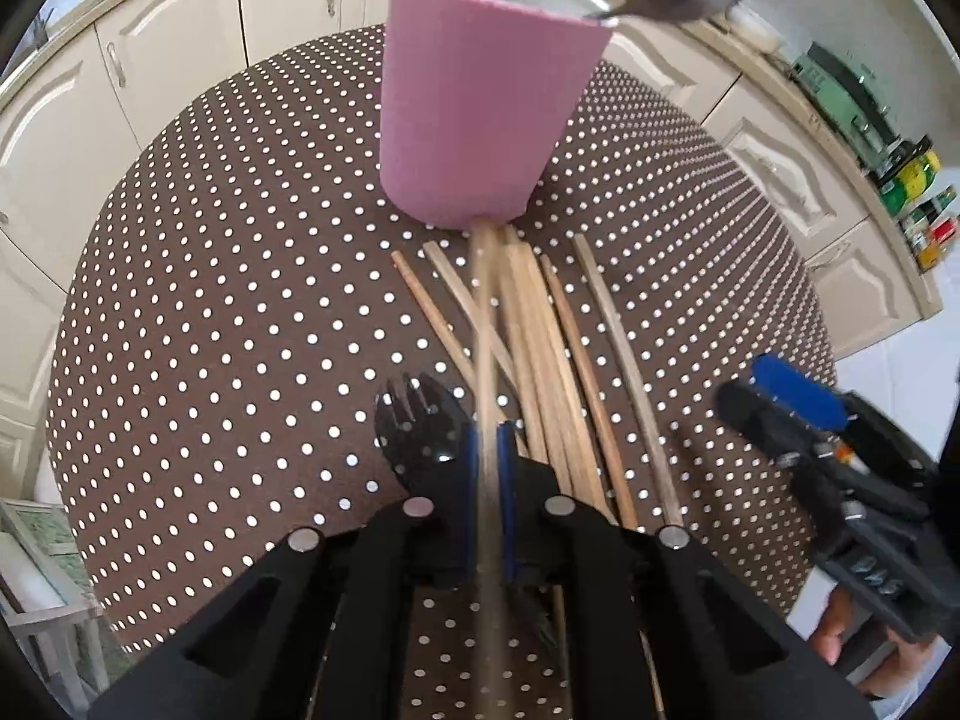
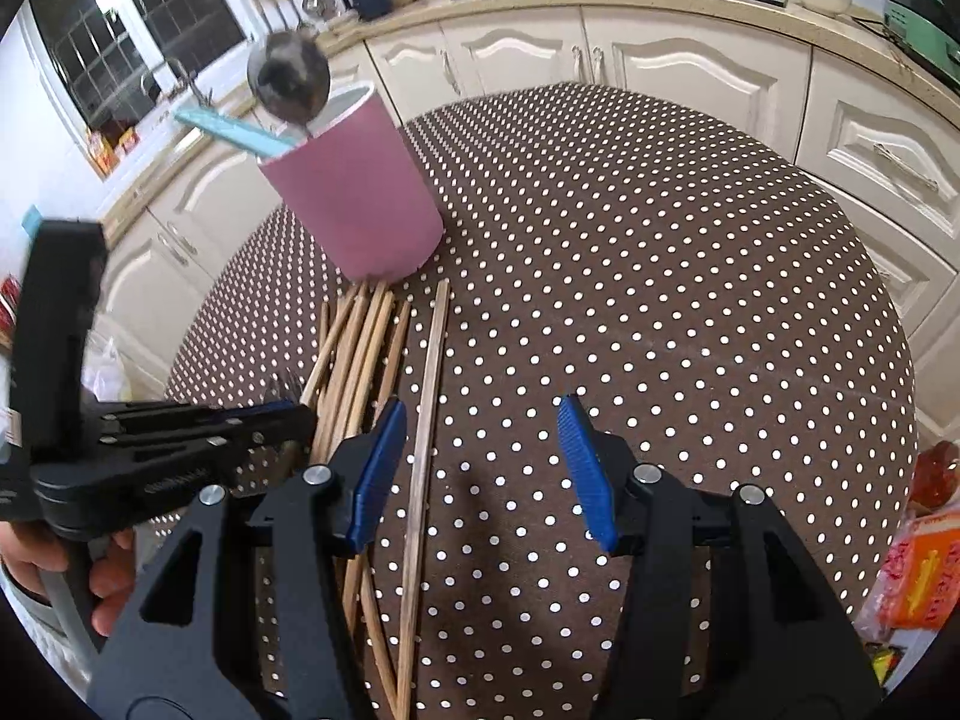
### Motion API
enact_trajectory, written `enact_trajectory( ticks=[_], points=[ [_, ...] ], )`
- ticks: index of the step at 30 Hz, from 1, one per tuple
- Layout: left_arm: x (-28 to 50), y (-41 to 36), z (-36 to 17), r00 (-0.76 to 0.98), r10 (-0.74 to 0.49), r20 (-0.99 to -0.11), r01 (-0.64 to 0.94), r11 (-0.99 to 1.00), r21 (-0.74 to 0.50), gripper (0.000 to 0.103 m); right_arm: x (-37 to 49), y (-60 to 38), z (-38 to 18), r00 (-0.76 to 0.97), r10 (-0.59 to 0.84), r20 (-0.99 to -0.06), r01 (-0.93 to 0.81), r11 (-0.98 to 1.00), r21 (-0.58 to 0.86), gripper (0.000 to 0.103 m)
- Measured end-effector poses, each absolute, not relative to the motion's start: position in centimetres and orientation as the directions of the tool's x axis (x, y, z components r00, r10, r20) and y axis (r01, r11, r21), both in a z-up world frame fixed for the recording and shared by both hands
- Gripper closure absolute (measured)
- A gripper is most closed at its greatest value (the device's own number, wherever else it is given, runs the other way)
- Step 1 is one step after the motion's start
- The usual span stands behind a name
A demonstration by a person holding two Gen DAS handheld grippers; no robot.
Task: Organize utensils
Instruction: 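Grasp one wooden chopstick with the left tool while the right tool grasps another, then lift the chopsticks upright and lower them into the pink cup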
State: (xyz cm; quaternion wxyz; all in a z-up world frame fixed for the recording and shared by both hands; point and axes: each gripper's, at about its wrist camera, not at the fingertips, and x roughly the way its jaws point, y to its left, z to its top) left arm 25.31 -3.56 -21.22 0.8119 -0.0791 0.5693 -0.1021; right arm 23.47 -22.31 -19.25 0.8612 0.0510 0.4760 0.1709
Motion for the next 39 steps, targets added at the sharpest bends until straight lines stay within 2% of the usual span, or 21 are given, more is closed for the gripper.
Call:
enact_trajectory(
  ticks=[9,12,14,16,23,28,31,39],
  points=[
    [24.1,-1.5,-18.3,0.411,-0.290,-0.864,0.093,0.956,-0.276,0.096,25.9,-18.3,-20.6,0.356,0.264,-0.897,-0.312,0.938,0.152,0.052],
    [23.8,-1.2,-17.5,0.428,-0.292,-0.856,0.100,0.956,-0.276,0.096,26.4,-17.0,-21.3,0.326,0.203,-0.923,-0.334,0.938,0.089,0.068],
    [23.3,-1.0,-17.0,0.440,-0.289,-0.850,0.109,0.957,-0.269,0.096,26.6,-16.4,-21.3,0.336,0.163,-0.928,-0.347,0.937,0.039,0.074],
    [22.4,-1.0,-16.1,0.447,-0.298,-0.843,0.120,0.954,-0.274,0.096,26.9,-16.2,-21.3,0.329,0.173,-0.928,-0.350,0.935,0.051,0.094],
    [20.1,-1.1,-14.6,0.479,-0.331,-0.813,0.155,0.944,-0.292,0.096,26.4,-18.1,-20.5,0.365,0.258,-0.894,-0.315,0.938,0.142,0.096],
    [18.9,-0.5,-12.8,0.540,-0.376,-0.753,0.190,0.926,-0.327,0.096,25.2,-20.9,-17.2,0.469,0.351,-0.811,-0.305,0.926,0.224,0.096],
    [18.0,-0.1,-11.2,0.591,-0.385,-0.708,0.209,0.922,-0.326,0.096,24.2,-22.1,-14.2,0.550,0.407,-0.729,-0.321,0.909,0.266,0.096],
    [16.7,1.0,-6.8,0.723,-0.403,-0.561,0.236,0.907,-0.348,0.096,22.4,-25.4,-7.6,0.769,0.472,-0.431,-0.350,0.875,0.333,0.096]
  ],
)
